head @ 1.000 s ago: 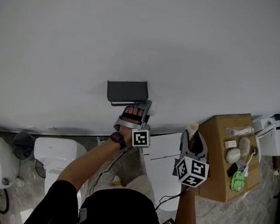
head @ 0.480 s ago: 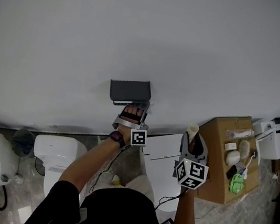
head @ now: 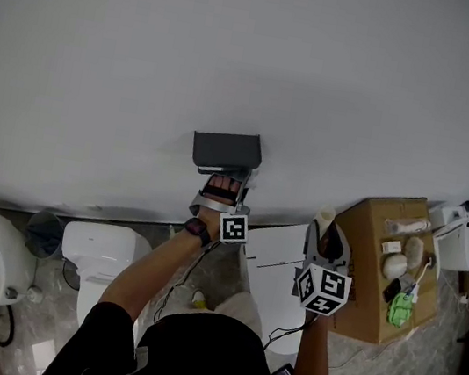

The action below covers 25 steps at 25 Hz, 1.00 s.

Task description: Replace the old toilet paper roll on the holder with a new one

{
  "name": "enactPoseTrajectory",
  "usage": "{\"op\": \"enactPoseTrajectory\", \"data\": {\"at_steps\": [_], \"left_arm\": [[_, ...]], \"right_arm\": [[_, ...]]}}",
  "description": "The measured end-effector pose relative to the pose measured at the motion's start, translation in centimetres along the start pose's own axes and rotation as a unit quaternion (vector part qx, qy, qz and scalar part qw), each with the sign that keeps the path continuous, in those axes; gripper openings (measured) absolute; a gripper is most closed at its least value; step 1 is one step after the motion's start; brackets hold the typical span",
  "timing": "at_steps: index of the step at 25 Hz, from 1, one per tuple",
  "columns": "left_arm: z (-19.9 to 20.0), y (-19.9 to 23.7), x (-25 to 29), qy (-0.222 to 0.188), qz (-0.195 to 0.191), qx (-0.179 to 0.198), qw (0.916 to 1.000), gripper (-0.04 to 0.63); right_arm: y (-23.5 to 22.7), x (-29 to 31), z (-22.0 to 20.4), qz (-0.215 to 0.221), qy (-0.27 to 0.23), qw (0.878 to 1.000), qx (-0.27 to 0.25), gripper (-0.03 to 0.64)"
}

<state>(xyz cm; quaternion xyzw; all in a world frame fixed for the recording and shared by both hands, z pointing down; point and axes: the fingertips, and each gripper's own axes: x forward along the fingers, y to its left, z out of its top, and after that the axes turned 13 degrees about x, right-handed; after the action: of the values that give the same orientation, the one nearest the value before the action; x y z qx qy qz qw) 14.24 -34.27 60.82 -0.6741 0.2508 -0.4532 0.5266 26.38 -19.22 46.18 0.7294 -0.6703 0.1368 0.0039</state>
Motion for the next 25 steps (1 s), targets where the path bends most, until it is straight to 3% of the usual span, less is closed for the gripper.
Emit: {"op": "enactPoseTrajectory", "data": {"at_steps": [25], "left_arm": [[-5.5, -0.6, -2.2, 0.045, 0.006, -0.002, 0.9990, 0.270]], "right_arm": [[4.2, 1.2, -0.7, 0.051, 0.011, 0.999, -0.011, 0.170]]}}
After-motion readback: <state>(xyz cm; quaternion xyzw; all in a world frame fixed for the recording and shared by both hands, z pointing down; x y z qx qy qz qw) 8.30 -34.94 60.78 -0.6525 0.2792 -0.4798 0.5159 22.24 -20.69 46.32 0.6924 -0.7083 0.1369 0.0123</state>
